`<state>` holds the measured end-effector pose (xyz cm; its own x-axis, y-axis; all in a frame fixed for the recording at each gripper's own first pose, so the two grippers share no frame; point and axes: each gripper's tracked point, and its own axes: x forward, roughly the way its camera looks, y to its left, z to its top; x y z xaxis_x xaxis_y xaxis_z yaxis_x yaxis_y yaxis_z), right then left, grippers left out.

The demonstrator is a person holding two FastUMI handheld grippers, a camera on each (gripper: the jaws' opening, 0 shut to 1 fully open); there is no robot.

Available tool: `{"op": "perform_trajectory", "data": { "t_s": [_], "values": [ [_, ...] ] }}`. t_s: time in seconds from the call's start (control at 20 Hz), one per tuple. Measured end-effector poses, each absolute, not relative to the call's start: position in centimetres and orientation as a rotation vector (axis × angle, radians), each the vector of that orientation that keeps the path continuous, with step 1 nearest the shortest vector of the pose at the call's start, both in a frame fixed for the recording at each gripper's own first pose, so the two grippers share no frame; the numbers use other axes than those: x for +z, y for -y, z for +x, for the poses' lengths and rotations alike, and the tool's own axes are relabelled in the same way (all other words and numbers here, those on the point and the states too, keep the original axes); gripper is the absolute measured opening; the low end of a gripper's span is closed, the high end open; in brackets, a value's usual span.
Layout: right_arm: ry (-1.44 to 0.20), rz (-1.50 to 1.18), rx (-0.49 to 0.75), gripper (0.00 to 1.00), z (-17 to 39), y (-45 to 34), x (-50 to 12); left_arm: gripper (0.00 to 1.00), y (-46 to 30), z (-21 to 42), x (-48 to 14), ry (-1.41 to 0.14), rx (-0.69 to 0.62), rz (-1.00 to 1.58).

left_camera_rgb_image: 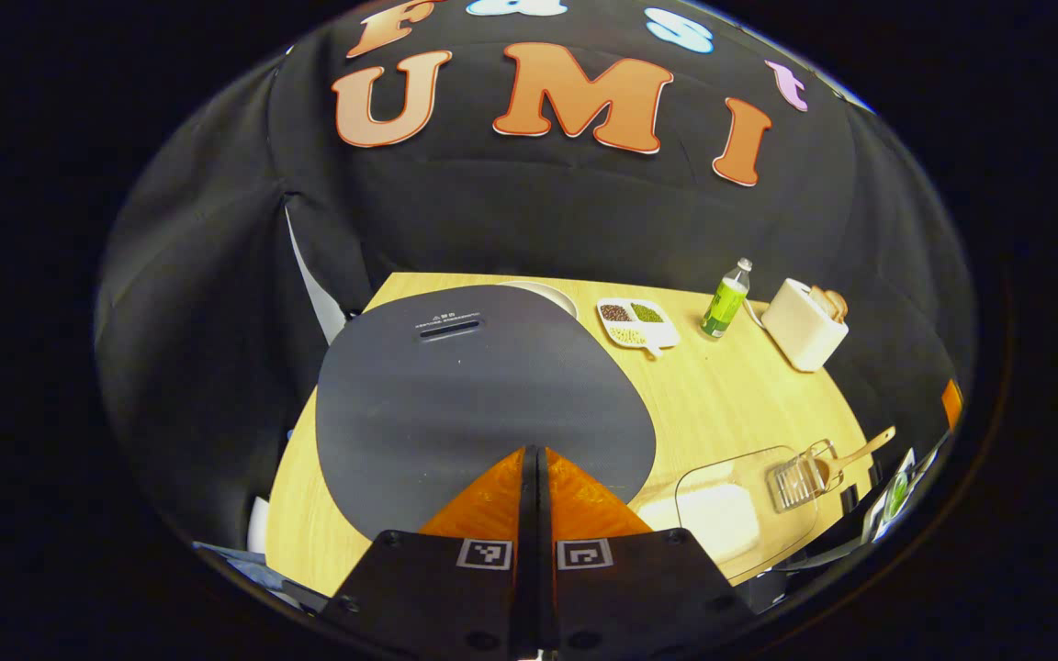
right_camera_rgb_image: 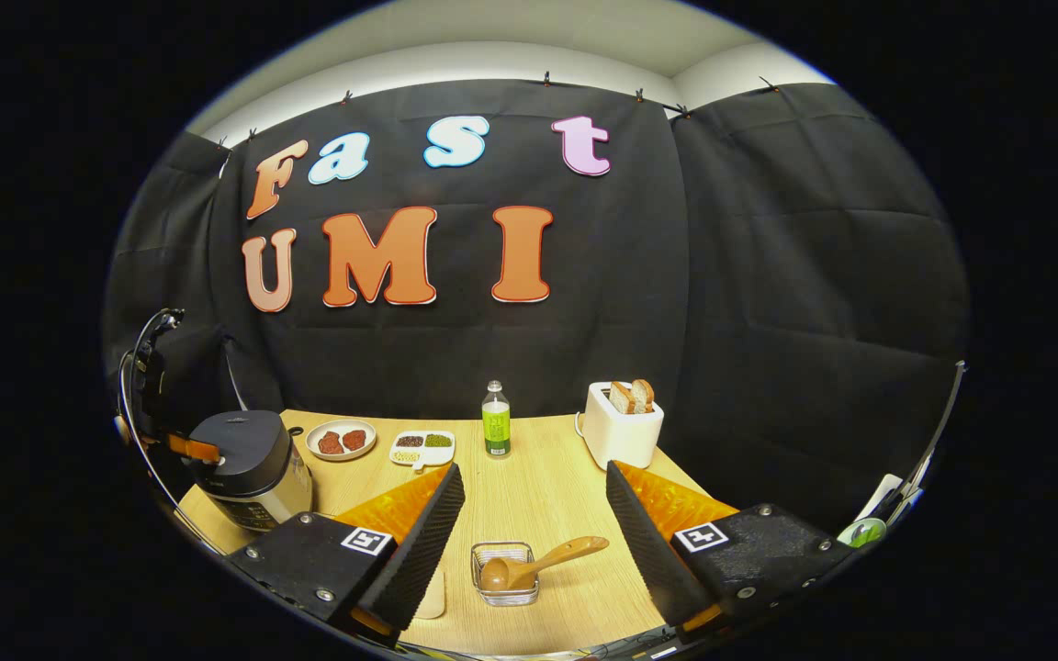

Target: Close the left gripper, press the button to open the rice cooker; take a wooden spoon from the chopstick holder with the right hand, scoop a spoonful of rice and pour it into the rice cooker, then put the wooden spoon back into the chopstick holder.

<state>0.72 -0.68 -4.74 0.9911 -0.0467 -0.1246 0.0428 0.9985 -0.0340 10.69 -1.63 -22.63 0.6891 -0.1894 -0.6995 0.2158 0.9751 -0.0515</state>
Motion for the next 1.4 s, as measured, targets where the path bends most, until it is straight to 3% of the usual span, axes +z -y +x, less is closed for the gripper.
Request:
{"op": "perform_trajectory", "data": {
  "t_s": [0.2, 0.3, 0.35, 0.45, 0.6, 0.65, 0.75, 0.95, 1.05, 1.4],
  "values": [
    [-0.119, -0.017, -0.051, 0.96, 0.6, 1.1, -4.6, 0.05, 1.5, 10.4, -23.0, -0.829, -0.222, 0.028],
    [-0.116, 0.000, -0.049, 0.93, 0.5, 1.2, -4.6, 0.05, 1.7, 10.4, -22.7, -0.800, -0.235, -0.058],
    [-0.116, 0.002, -0.049, 0.96, 0.5, 1.4, -4.5, 0.00, 1.4, 10.5, -22.1, -0.765, -0.234, -0.075],
    [-0.099, 0.001, -0.061, 0.96, 0.3, 2.2, -4.1, 0.00, 1.0, 9.9, -21.8, -0.743, -0.198, -0.064],
    [-0.082, 0.020, -0.068, 1.00, 0.3, 3.0, -3.6, 0.08, 0.5, 10.2, -15.7, -0.570, -0.151, -0.023],
    [-0.078, 0.024, -0.071, 0.96, 0.4, 3.4, -3.6, 0.04, 0.4, 10.4, -13.4, -0.511, -0.143, -0.015],
    [-0.067, 0.030, -0.081, 1.00, 0.6, 4.1, -3.7, 0.04, 0.6, 10.1, -8.8, -0.411, -0.145, -0.023],
    [-0.042, 0.030, -0.080, 0.96, 1.4, 4.8, -4.3, 0.04, 0.2, 8.2, -1.8, -0.249, -0.132, -0.057],
    [-0.043, 0.043, -0.074, 1.00, 2.2, 4.9, -5.1, 0.04, -0.1, 7.4, 0.8, -0.188, -0.123, -0.071],
    [-0.107, 0.129, -0.028, 0.96, 5.1, 4.6, -10.4, 0.05, -3.0, 5.0, 5.2, -0.114, -0.025, -0.058]
  ]
}}
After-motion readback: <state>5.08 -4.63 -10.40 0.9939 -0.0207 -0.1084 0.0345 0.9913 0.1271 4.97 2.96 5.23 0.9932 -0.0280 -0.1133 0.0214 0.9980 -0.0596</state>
